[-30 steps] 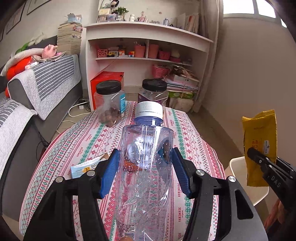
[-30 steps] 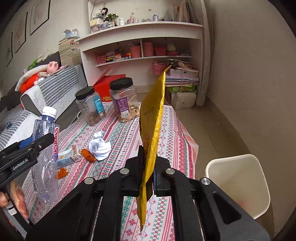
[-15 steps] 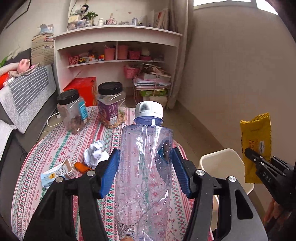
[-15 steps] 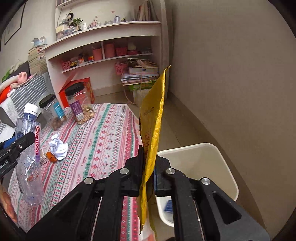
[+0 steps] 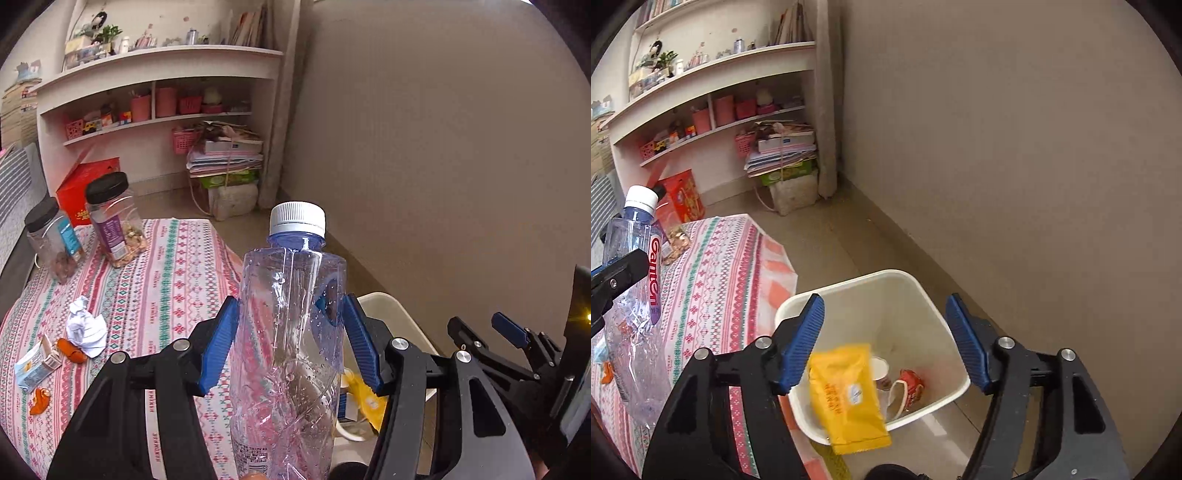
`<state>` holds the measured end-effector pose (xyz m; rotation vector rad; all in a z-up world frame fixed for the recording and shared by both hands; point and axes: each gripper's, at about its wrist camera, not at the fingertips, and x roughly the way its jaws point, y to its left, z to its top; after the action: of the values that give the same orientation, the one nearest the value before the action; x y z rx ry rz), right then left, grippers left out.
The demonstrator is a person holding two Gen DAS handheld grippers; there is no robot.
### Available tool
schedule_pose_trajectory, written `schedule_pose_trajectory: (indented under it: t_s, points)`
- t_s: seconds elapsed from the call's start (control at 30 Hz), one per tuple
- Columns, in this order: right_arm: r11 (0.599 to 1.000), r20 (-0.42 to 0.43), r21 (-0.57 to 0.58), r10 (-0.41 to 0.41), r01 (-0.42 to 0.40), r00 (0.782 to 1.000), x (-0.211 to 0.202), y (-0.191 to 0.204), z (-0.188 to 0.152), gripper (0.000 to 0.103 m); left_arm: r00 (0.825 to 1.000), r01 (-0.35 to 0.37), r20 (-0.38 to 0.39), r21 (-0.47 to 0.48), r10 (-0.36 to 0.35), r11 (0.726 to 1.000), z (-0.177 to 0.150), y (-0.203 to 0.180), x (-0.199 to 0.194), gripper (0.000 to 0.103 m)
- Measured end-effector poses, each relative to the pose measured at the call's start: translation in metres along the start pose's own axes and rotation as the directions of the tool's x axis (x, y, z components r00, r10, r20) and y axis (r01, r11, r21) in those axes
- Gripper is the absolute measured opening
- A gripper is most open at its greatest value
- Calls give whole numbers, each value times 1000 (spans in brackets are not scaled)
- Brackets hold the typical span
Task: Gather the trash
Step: 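Carry the bottle and yellow packet over the white bin and open both grippers, then return the left gripper to the table and grasp the orange peel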
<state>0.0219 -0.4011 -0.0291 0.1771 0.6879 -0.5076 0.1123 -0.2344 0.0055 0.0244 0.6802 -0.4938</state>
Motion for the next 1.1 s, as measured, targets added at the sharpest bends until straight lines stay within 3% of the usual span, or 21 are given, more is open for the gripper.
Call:
schedule_pose_trajectory:
  t_s: [0.3, 0.33, 0.4, 0.53, 0.83, 1.1]
  points:
    - [995, 8, 55, -88, 88, 996, -7, -38, -11, 87, 995, 86, -50, -1, -85, 996, 20, -56, 36, 58]
    - [994, 3, 65, -85, 85, 996, -7, -40, -13, 90, 994, 90, -68, -5, -90, 996, 24, -60, 42, 67]
    - [994, 0, 79, -79, 79, 997, -6, -41, -13, 91, 995, 74, -59, -23, -75, 997, 28, -63, 45, 79]
    - [994, 9, 91, -61, 60, 998, -7, -37, -14, 92, 1000, 19, -19, 10, -18, 1000, 26, -60, 37, 79]
    - [999, 46, 26, 20, -22, 999, -17, 8, -12, 96, 994, -113, -6, 21, 114, 993, 2, -3, 13, 79]
    - [991, 28, -63, 122, -120, 992, -19, 66, -12, 96, 975, -217, -39, 6, 217, 976, -21, 60, -8, 81]
